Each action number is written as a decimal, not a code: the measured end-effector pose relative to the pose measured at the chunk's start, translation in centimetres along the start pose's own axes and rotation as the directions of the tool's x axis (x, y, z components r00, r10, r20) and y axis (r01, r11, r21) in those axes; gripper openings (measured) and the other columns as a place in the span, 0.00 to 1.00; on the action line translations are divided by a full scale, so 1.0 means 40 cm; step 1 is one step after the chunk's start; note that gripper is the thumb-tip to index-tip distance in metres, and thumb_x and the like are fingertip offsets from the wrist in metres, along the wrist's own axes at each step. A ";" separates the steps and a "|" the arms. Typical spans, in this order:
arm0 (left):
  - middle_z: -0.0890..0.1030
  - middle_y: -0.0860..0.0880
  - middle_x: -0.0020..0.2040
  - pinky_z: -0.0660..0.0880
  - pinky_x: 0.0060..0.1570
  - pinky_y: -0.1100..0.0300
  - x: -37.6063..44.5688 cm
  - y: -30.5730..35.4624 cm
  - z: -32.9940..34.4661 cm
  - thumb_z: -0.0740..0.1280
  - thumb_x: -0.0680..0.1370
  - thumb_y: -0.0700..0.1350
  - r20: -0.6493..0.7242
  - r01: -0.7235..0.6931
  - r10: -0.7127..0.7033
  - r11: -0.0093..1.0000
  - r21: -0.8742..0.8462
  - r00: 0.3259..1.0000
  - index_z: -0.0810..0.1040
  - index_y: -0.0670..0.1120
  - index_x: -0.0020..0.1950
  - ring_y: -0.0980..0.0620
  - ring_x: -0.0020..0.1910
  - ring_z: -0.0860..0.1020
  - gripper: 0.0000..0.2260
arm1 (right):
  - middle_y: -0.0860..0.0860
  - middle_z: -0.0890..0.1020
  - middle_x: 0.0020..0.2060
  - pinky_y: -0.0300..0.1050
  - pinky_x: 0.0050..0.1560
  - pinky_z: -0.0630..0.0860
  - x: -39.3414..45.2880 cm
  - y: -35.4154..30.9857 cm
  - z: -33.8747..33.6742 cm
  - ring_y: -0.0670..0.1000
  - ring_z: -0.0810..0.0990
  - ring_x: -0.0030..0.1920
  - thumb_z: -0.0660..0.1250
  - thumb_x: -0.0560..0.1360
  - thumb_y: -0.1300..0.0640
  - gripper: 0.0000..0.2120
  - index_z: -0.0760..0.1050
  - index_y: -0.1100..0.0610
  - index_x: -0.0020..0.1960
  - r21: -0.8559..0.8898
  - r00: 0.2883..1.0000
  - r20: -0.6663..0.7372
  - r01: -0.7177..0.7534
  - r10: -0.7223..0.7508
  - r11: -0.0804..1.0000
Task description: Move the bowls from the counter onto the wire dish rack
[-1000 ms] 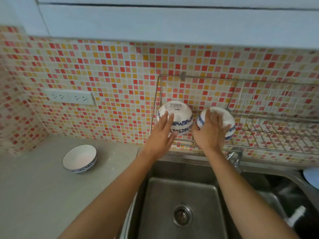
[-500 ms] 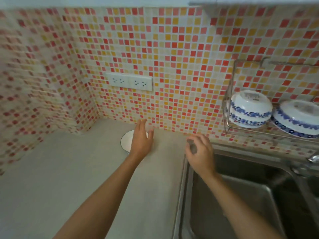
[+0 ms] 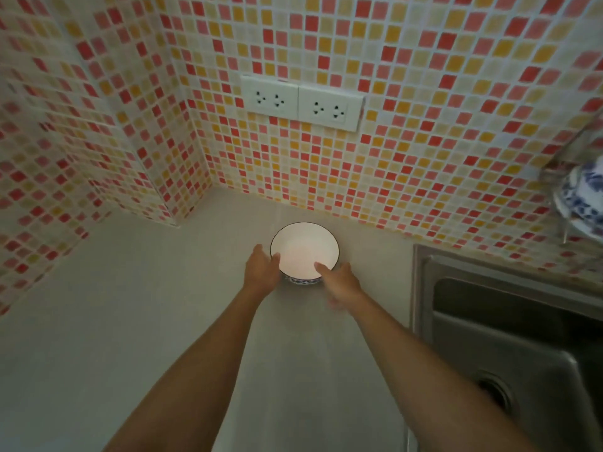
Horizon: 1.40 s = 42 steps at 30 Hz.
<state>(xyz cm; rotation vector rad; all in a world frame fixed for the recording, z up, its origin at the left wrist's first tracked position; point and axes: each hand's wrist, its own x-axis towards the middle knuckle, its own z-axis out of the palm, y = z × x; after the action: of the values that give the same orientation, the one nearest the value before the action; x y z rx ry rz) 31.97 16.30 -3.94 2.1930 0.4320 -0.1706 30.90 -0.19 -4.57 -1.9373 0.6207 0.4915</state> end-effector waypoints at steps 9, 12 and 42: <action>0.75 0.38 0.63 0.71 0.59 0.52 0.008 -0.021 0.038 0.59 0.80 0.50 0.042 0.073 -0.066 0.975 -0.210 0.997 0.68 0.40 0.67 0.39 0.61 0.74 0.19 | 0.60 0.80 0.43 0.42 0.28 0.78 0.010 0.032 0.052 0.53 0.80 0.31 0.53 0.78 0.61 0.17 0.65 0.62 0.66 0.325 0.984 0.143 -0.146 0.104 0.934; 0.74 0.44 0.64 0.74 0.59 0.43 -0.010 -0.008 0.048 0.58 0.77 0.57 0.134 0.178 -0.139 0.919 -0.351 0.981 0.69 0.47 0.67 0.41 0.61 0.74 0.22 | 0.58 0.79 0.37 0.42 0.29 0.78 -0.054 0.049 0.013 0.52 0.79 0.31 0.52 0.78 0.63 0.15 0.66 0.60 0.64 0.367 0.983 0.175 -0.122 0.061 0.922; 0.79 0.45 0.58 0.78 0.52 0.50 -0.826 0.350 0.703 0.53 0.81 0.56 0.370 -0.207 0.298 0.942 -0.266 0.880 0.75 0.45 0.63 0.46 0.53 0.78 0.20 | 0.60 0.71 0.60 0.60 0.46 0.82 -0.528 0.741 -0.851 0.65 0.73 0.60 0.61 0.67 0.65 0.20 0.71 0.55 0.58 0.818 0.977 0.185 -0.211 0.103 0.535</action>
<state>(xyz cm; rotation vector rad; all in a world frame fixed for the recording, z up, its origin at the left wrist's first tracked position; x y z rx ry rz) 7.20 -21.91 -1.79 1.9074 -0.0725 -0.4058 -1.59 -37.52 1.22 -0.9149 0.7767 0.3129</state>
